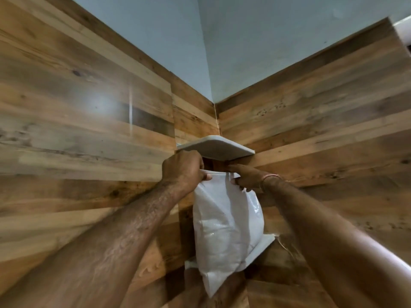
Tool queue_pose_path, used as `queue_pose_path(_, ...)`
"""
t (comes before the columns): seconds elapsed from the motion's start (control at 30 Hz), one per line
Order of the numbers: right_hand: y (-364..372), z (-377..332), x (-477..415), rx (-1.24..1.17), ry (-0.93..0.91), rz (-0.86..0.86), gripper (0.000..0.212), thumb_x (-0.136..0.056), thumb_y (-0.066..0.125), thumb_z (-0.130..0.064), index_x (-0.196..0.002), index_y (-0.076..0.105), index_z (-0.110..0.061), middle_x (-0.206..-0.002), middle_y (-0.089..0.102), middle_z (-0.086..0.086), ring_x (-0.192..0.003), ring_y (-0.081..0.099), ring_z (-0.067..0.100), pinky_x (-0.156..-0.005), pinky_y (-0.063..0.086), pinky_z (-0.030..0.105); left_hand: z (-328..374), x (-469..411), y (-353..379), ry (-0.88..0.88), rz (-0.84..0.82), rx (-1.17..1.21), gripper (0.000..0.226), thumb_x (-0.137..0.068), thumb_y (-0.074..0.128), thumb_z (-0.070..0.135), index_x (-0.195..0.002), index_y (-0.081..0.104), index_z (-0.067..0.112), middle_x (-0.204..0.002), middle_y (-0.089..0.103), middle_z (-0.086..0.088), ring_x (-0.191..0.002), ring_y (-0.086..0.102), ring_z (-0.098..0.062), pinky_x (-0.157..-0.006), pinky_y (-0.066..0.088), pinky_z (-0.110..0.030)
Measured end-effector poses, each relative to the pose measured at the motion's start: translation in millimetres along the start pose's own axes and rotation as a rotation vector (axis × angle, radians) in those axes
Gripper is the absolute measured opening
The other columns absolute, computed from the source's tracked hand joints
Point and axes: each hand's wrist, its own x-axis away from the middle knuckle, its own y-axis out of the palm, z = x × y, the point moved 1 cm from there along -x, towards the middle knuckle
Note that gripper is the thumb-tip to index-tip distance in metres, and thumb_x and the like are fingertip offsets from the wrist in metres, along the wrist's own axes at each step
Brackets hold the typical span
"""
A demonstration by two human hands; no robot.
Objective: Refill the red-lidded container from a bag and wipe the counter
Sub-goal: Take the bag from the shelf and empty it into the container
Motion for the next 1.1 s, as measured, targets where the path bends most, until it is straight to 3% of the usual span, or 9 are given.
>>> queue_pose_path(0.1,8,5,-10,0.051,0.034,0.083,0.033,-0.096,0.062,-0.008,-0.128,0.062,-0.012,-0.11,0.07,0.021,-0.08,0.072,0.034,-0.072,0.063,0.048,-9,2,7,-0.013,0.028,0.076,0.025,-0.083,0.076,0.052,-0.087,0.073,0.027,-0.087,0.071,0.008,-0.082,0.064,-0.01,-0.069,0.044,-0.029)
queue_pose_path(0.2,6,6,-8,0.126,0.012,0.268,0.012,-0.093,0.059,-0.004,-0.095,0.071,-0.003,-0.081,0.069,0.012,-0.057,0.065,0.015,-0.054,0.058,0.031,-12,4,8,-0.017,0.076,0.116,0.025,-0.085,0.075,0.051,-0.088,0.074,0.027,-0.088,0.072,0.008,-0.082,0.065,-0.01,-0.071,0.045,-0.027)
queue_pose_path(0.27,-1,4,-1,0.124,-0.006,0.326,0.014,-0.092,0.059,-0.005,-0.095,0.073,-0.002,-0.079,0.063,0.005,-0.067,0.061,0.015,-0.065,0.053,0.029,-12,5,6,-0.024,0.124,0.146,0.025,-0.086,0.074,0.051,-0.089,0.075,0.026,-0.089,0.072,0.008,-0.083,0.065,-0.01,-0.072,0.046,-0.027)
queue_pose_path(0.37,-17,2,21,0.131,-0.019,0.356,0.014,-0.092,0.062,-0.007,-0.1,0.073,-0.004,-0.086,0.062,0.005,-0.081,0.057,0.022,-0.08,0.052,0.039,-7,8,-1,-0.018,0.173,0.179,0.026,-0.087,0.073,0.05,-0.093,0.076,0.025,-0.092,0.074,0.006,-0.085,0.066,-0.012,-0.075,0.048,-0.028)
queue_pose_path(0.5,-45,8,57,0.088,-0.037,0.452,0.013,-0.08,0.063,-0.002,-0.074,0.069,-0.012,-0.079,0.068,0.014,-0.073,0.065,0.034,-0.069,0.058,0.048,13,13,-17,0.013,0.243,0.206,0.026,-0.087,0.073,0.049,-0.091,0.077,0.024,-0.087,0.074,0.005,-0.077,0.061,-0.01,-0.068,0.041,-0.026)
queue_pose_path(0.63,-83,18,110,0.123,-0.025,0.494,0.029,-0.079,0.066,0.0,-0.06,0.055,-0.02,-0.073,0.06,0.007,-0.069,0.059,0.029,-0.066,0.055,0.042,48,29,-36,0.04,0.259,0.256,0.027,-0.086,0.074,0.049,-0.092,0.077,0.023,-0.087,0.074,0.004,-0.076,0.058,-0.008,-0.061,0.036,-0.022)
queue_pose_path(0.8,-122,45,205,0.168,0.046,0.435,0.031,-0.081,0.07,-0.003,-0.059,0.054,-0.018,-0.06,0.061,0.004,-0.053,0.061,0.023,-0.053,0.054,0.032,105,83,-50,0.059,0.161,0.41,0.028,-0.08,0.078,0.051,-0.079,0.075,0.024,-0.067,0.065,0.008,-0.069,0.064,-0.013,-0.054,0.034,-0.024)
queue_pose_path(0.93,-130,82,321,0.111,0.108,0.369,0.013,-0.072,0.07,-0.016,-0.066,0.059,-0.018,-0.058,0.064,0.006,-0.05,0.066,0.026,-0.054,0.058,0.045,165,168,-56,0.019,0.093,0.414,0.036,-0.079,0.075,0.062,-0.07,0.07,0.027,-0.065,0.064,0.012,-0.066,0.061,-0.012,-0.053,0.033,-0.025)
queue_pose_path(1.1,-118,132,494,0.054,0.215,0.19,0.031,-0.082,0.07,0.002,-0.062,0.054,-0.014,-0.056,0.055,-0.009,-0.04,0.058,0.001,-0.048,0.052,0.026,246,307,-56,-0.025,-0.138,0.527,0.037,-0.08,0.076,0.056,-0.069,0.07,0.021,-0.056,0.057,0.011,-0.056,0.055,-0.013,-0.05,0.034,-0.025)
